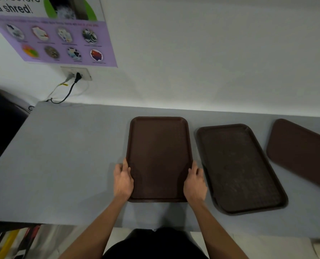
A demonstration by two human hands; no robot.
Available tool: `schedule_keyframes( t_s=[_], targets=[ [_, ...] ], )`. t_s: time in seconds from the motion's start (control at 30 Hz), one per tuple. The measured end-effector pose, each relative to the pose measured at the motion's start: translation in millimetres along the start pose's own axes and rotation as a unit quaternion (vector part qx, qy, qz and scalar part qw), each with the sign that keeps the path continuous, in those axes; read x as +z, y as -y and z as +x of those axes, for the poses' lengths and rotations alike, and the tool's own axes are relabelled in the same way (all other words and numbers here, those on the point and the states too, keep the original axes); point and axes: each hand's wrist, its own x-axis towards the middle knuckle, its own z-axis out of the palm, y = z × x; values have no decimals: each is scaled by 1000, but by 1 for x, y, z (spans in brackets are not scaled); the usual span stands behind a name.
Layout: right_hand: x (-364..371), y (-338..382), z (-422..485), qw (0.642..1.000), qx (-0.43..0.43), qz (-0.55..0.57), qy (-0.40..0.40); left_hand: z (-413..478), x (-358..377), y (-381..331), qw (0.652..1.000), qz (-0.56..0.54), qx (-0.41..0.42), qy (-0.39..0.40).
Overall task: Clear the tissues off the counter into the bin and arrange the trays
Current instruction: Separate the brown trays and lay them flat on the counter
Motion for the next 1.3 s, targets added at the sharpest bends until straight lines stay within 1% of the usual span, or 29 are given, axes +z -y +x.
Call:
schedule_keyframes(
  t_s=[0.1,0.3,0.37,0.43,0.5,0.57,0.63,0.67,0.73,0.83,0.97,1.1,1.2,1.3],
  targets=[
    [-1,1,2,999,-11,-44,16,0,-1,-3,999,28,-14,18],
    [-3,1,4,998,-5,-44,50,0,1,-6,997,67,-15,29],
    [-13,-1,8,996,-6,-23,83,-2,-1,-7,997,67,-15,28],
    [-35,-6,12,993,5,21,119,-4,-3,-15,996,88,0,1],
    [-58,-19,12,993,-7,72,96,-5,-6,-33,995,92,29,-29],
    [-81,-37,11,992,-29,115,44,-9,-7,-63,992,65,99,-34],
    [-102,-58,15,991,-37,132,-1,-16,-5,-99,984,37,171,-22],
    [-112,-71,18,990,-42,129,-22,-21,-2,-119,981,18,194,-10],
    [-131,-96,24,990,-54,114,-56,-33,10,-156,976,-35,211,31],
    [-152,-140,36,992,-52,87,-79,-53,37,-200,970,-98,201,99],
    [-164,-205,58,995,-35,51,-72,-83,78,-238,965,-96,180,164],
    [-164,-267,84,995,-17,62,-69,-107,119,-263,977,-84,91,174],
    [-163,-301,100,996,32,63,-49,-118,146,-273,983,-64,22,173],
    [-154,-319,111,995,66,72,-30,-130,165,-281,987,-48,-53,147]
  ],
)
